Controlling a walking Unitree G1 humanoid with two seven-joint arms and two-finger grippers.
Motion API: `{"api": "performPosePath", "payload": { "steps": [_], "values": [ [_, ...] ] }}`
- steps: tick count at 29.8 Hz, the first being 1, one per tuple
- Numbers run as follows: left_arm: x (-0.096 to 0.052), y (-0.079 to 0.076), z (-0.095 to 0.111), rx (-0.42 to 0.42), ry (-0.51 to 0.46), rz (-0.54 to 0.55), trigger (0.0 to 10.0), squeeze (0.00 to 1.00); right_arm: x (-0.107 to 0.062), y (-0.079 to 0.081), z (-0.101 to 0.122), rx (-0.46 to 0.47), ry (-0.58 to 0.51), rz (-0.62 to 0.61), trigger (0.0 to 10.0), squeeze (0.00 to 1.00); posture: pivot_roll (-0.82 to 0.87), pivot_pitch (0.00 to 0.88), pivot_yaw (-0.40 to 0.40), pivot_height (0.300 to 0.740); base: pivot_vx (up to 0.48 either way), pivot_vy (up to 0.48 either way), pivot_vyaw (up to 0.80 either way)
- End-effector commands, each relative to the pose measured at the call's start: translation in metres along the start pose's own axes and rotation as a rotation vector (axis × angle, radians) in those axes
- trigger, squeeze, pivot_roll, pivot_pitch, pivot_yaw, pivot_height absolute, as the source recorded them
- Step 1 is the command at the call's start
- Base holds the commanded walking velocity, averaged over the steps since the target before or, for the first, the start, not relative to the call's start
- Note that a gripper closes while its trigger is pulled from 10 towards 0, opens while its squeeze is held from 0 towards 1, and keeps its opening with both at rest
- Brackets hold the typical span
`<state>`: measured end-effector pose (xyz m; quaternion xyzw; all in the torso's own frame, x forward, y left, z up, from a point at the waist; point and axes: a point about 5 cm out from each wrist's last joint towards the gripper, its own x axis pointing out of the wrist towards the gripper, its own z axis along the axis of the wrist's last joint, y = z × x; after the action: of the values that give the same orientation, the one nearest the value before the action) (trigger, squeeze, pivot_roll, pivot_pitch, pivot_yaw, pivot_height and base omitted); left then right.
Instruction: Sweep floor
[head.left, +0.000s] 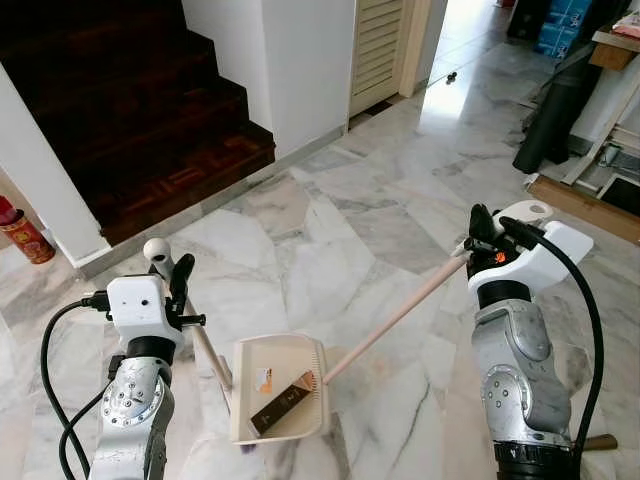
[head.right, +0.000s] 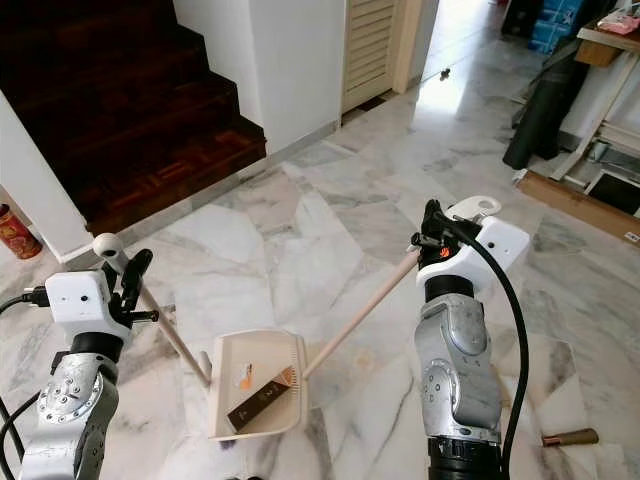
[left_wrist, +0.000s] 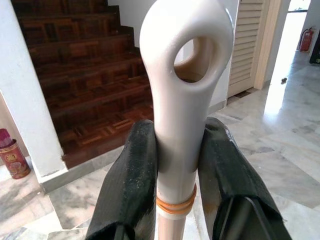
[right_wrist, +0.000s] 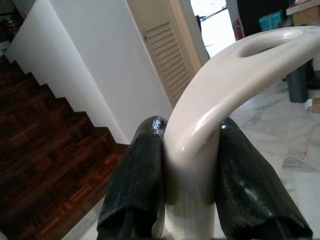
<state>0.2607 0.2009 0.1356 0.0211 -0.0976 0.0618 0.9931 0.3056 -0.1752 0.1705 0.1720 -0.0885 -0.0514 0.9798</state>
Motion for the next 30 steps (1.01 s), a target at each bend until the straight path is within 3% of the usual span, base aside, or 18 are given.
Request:
{"api": "performPosePath", "payload": {
  "steps": [1, 10, 17, 27, 30],
  "values": [
    [0.0033, 0.0002, 0.0127, 0.008, -0.046, 0.002, 10.0, 0.00, 0.0024, 0.0113, 0.0167, 0.021, -0.068, 0.045, 10.0, 0.00, -0.04, 0.078, 0.012, 0.740, 0.000, 0.394, 0.00],
    [0.0027, -0.0003, 0.0127, 0.005, -0.042, 0.007, 10.0, 0.00, 0.0024, 0.0125, 0.0170, 0.021, -0.059, 0.060, 10.0, 0.00, -0.03, 0.080, 0.010, 0.740, 0.000, 0.376, 0.62],
    [0.0016, -0.0011, 0.0120, 0.001, -0.036, 0.005, 10.0, 0.00, 0.0018, 0.0174, 0.0159, 0.027, -0.050, 0.092, 10.0, 0.00, -0.03, 0.080, 0.009, 0.740, 0.000, 0.371, 0.00],
    [0.0016, -0.0017, 0.0115, 0.000, -0.031, 0.004, 10.0, 0.00, 0.0018, 0.0189, 0.0167, 0.025, -0.050, 0.097, 10.0, 0.00, -0.03, 0.083, 0.007, 0.740, 0.000, 0.371, 0.76],
    [0.0013, -0.0017, 0.0116, 0.000, -0.031, 0.007, 10.0, 0.00, 0.0021, 0.0197, 0.0165, 0.041, -0.049, 0.097, 10.0, 0.00, -0.03, 0.080, 0.006, 0.740, 0.000, 0.369, 0.00]
  ]
}}
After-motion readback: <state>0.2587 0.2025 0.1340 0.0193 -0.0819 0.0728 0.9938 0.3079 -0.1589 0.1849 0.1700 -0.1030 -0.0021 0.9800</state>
